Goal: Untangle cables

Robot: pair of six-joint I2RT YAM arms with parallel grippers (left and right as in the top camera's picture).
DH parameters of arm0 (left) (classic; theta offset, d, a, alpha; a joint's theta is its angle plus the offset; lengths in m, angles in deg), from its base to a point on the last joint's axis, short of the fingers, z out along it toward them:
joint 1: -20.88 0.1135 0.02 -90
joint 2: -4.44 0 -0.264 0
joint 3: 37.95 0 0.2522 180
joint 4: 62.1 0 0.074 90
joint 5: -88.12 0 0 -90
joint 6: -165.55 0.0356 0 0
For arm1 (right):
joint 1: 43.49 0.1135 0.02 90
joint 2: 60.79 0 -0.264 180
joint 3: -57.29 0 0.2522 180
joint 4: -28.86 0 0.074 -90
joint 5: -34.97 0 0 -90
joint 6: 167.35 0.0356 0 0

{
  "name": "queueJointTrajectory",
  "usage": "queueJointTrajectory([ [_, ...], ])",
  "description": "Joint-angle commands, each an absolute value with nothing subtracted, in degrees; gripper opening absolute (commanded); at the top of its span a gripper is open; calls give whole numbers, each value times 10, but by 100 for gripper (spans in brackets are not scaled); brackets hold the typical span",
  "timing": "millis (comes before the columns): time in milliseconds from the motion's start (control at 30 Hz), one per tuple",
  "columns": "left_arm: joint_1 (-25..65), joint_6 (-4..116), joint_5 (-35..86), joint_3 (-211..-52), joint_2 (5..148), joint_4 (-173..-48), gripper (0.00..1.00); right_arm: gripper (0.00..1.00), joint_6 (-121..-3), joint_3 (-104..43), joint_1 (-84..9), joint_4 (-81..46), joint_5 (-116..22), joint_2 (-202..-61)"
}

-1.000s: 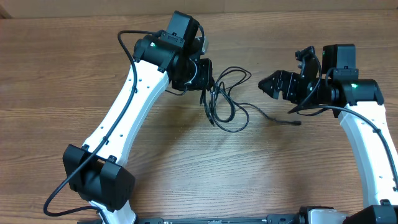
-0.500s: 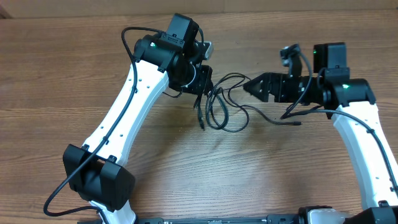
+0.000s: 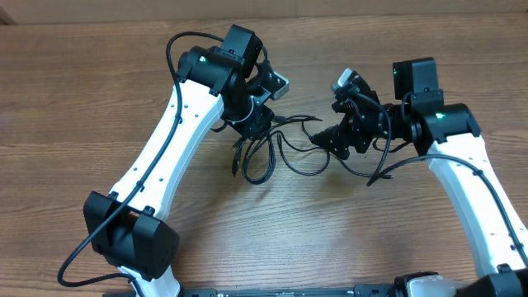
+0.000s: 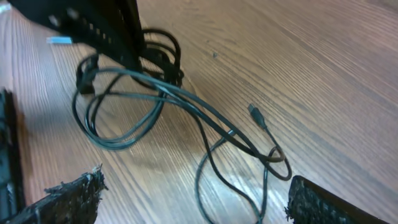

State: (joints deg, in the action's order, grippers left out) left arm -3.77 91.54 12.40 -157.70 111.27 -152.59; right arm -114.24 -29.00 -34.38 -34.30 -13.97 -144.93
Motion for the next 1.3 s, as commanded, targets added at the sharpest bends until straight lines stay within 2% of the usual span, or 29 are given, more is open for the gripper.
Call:
queueJointTrajectory([
  [0,-39,956,119,-1575,1101,-1515,4,95,-1232,-284,-341,-340,-103,-1485],
  [133,-39,999,164,-1576,1101,-1498,4,95,-1274,-284,-341,-327,-53,-1516],
  [233,-39,1016,182,-1576,1101,-1485,4,95,-1274,-284,-339,-301,-44,-1525],
  [333,-39,1043,203,-1576,1101,-1476,4,100,-1275,-284,-331,-274,-43,-1529],
  [567,-39,1070,221,-1576,1101,-1458,4,100,-1356,-284,-288,-248,-45,-1544],
  [833,-39,1071,221,-1576,1101,-1457,4,92,-1359,-284,-264,-234,-50,-1573],
  [1067,-38,1083,237,-1578,1096,-1436,4,91,-1359,-284,-262,-257,-48,-1596],
  [1267,-38,1044,237,-1600,1096,-1419,4,88,-1360,-284,-262,-257,-48,-1596],
])
